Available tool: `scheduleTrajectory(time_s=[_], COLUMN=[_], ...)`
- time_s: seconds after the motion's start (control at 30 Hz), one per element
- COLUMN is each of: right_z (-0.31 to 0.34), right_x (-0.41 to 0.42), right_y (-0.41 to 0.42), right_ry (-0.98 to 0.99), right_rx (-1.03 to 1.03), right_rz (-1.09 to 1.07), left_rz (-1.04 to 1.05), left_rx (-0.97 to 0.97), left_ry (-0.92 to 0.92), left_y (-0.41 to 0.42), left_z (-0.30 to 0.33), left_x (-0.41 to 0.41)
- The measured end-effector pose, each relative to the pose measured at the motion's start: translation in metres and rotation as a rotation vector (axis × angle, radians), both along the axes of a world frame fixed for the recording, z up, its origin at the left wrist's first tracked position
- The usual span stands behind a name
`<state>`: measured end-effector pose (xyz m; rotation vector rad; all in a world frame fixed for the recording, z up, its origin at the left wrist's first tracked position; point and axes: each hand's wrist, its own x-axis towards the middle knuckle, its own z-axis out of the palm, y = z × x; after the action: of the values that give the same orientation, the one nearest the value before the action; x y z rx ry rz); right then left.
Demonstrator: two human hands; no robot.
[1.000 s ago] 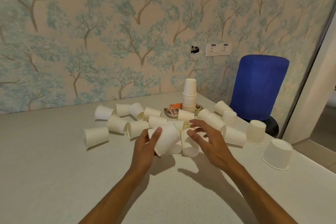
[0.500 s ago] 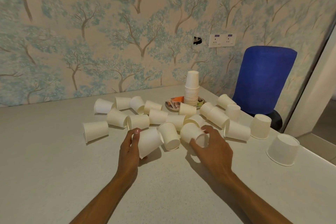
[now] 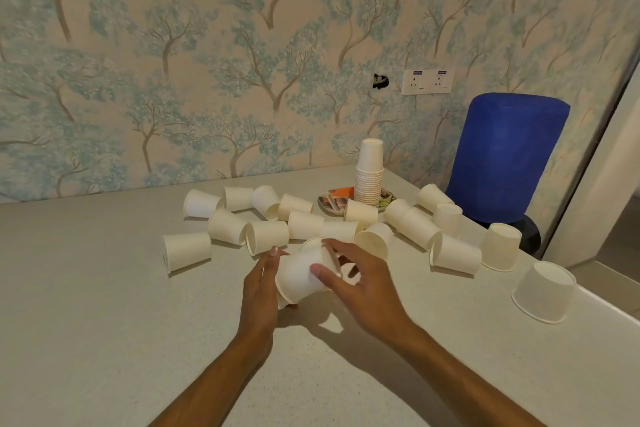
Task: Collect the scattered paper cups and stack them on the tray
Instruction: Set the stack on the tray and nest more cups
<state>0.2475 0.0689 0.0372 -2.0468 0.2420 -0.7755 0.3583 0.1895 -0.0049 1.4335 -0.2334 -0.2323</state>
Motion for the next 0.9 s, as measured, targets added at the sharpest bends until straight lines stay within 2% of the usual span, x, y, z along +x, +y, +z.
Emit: scheduleTrajectory(time_s=[0.13,0.2,0.27,0.33,0.4,0.47,0.6,0.7,0.8,0.9], right_z=[0.003,0.0,-0.004,-0.009,-0.019,-0.031,-0.036,-0.024,-0.01,0.0], right_x=[0.014,0.018,0.022,0.027,0.032,0.034,0.033,0.034,0.031,0.029], right_y=[0.004,-0.001,-0.006,-0.011,-0.012,-0.01,-0.016,-0.024,-0.026,-0.023], right_ry=[0.057,0.055,0.049,0.153,0.337,0.395,0.193,0.006,-0.149,-0.178], right_rx=[0.034,0.043,-0.037,-0.228,-0.373,-0.346,-0.058,0.175,0.267,0.263], right_rz=[0.14,0.142,-0.045,-0.254,-0.317,-0.327,-0.349,-0.27,-0.168,-0.077], left_rz=[0.05,0.075,0.088,0.091,0.07,0.05,0.035,0.054,0.067,0.066], left_rx=[0.028,0.024,0.009,-0.024,-0.059,-0.089,-0.119,-0.1,-0.097,-0.085], left_ry=[0.046,0.041,0.056,0.086,0.104,0.113,0.112,0.118,0.115,0.106], left_y=[0.005,0.011,0.016,0.02,0.022,0.024,0.025,0.023,0.021,0.019], left_z=[-0.001,-0.003,-0.002,-0.002,-0.005,-0.009,-0.01,-0.011,-0.011,-0.01], left_x=[0.01,0.02,0.026,0.029,0.032,0.035,0.04,0.042,0.041,0.04])
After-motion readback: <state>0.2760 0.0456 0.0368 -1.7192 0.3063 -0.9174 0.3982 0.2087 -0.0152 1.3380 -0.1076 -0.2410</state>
